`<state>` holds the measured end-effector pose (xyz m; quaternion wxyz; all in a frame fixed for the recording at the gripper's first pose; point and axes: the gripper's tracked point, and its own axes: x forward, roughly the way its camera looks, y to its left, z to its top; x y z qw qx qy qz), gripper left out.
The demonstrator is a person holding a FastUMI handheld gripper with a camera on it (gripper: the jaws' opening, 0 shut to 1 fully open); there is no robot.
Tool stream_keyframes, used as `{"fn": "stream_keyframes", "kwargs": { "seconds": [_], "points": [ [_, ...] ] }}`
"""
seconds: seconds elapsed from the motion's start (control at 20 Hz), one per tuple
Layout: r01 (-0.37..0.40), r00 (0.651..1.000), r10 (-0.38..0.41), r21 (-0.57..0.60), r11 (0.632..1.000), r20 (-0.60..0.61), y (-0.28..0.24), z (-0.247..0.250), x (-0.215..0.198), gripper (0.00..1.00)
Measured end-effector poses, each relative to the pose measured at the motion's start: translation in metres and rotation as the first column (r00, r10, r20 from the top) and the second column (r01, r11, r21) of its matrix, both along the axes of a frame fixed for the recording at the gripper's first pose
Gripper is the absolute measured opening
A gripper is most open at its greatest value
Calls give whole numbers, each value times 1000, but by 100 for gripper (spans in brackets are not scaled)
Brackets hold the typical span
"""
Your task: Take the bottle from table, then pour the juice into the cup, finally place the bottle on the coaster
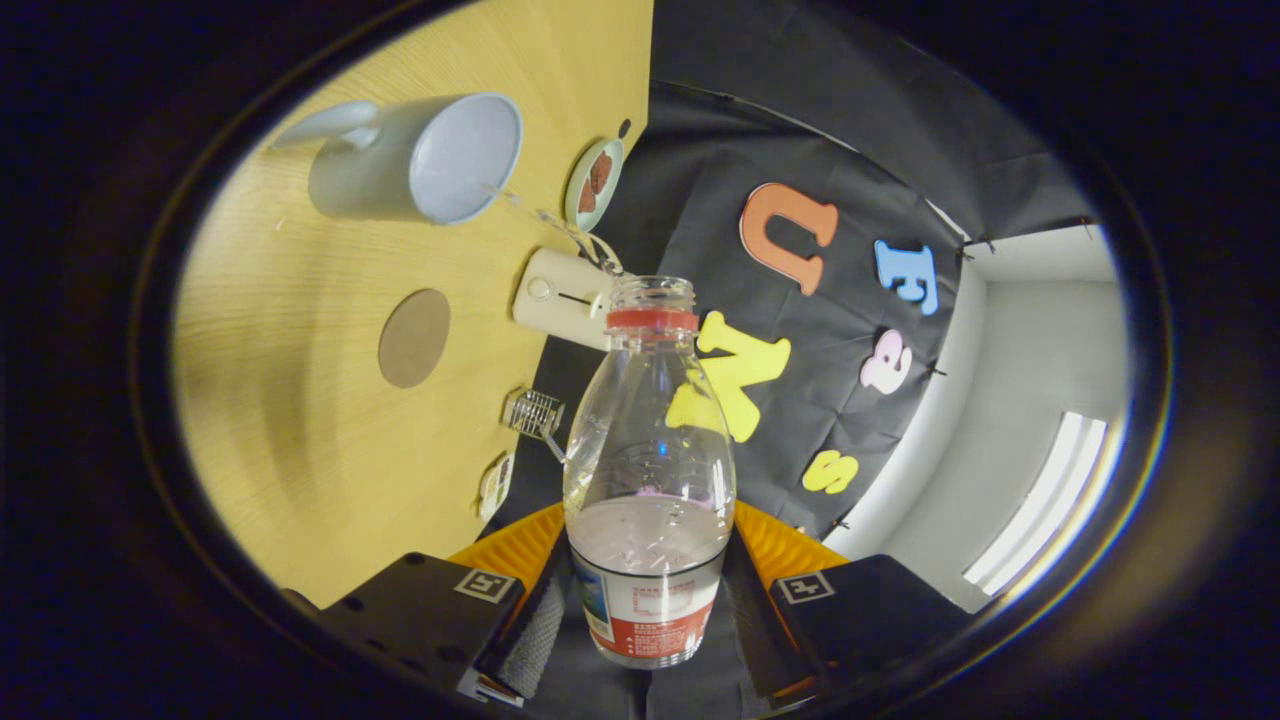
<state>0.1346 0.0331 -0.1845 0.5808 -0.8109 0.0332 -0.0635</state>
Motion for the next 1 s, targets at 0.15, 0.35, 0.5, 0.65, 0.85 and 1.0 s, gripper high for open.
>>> {"fn": "stream_keyframes", "kwargs": {
  "seconds": [0.15,0.35,0.5,0.65,0.85,1.0],
  "points": [
    [-2,1000,3,-7,1000,6,1,1,-1,80],
    [-6,1000,7,-11,1000,13,4,1,3,80],
    [-5,1000,5,-14,1000,18,5,0,4,80],
    [-3,1000,3,-26,1000,19,7,0,4,80],
    [-8,1000,10,-55,998,28,11,1,5,80],
    [-3,999,5,-77,997,35,14,4,6,80]
  ]
}}
